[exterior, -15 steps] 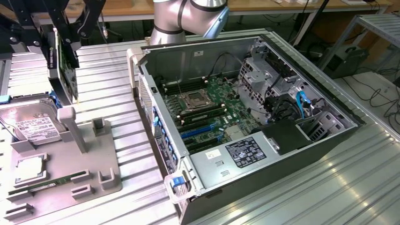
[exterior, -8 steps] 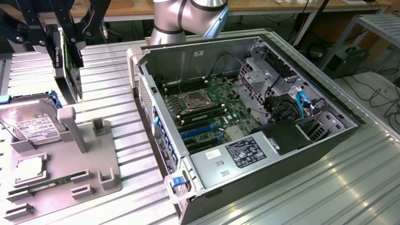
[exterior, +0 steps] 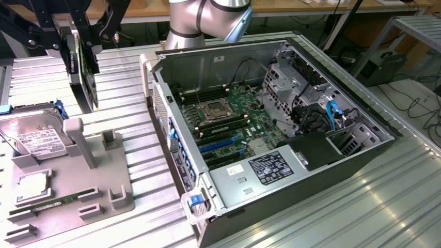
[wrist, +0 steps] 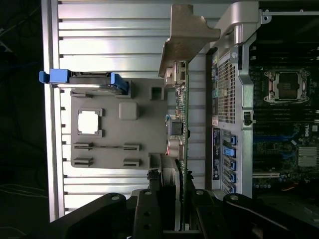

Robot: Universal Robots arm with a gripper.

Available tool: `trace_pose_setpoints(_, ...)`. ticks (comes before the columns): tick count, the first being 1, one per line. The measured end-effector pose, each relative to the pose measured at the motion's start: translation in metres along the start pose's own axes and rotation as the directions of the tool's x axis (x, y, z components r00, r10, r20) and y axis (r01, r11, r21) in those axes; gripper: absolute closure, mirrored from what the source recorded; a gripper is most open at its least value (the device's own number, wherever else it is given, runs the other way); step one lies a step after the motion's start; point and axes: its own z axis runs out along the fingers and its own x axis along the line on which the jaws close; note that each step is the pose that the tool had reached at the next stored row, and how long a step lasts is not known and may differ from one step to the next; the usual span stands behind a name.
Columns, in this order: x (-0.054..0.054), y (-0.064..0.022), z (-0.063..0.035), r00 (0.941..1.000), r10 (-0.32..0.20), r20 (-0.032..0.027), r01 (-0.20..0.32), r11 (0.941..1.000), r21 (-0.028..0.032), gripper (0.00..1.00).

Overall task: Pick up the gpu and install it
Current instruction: 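Pick up the gpu and move the gpu toward the slot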

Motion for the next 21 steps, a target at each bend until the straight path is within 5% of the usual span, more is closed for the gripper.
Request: trace_pose_setpoints(21,-0.016,0.0001,0.0002,1.0,0.0,-0.0001,0.0,1.0,0.0001,0.72)
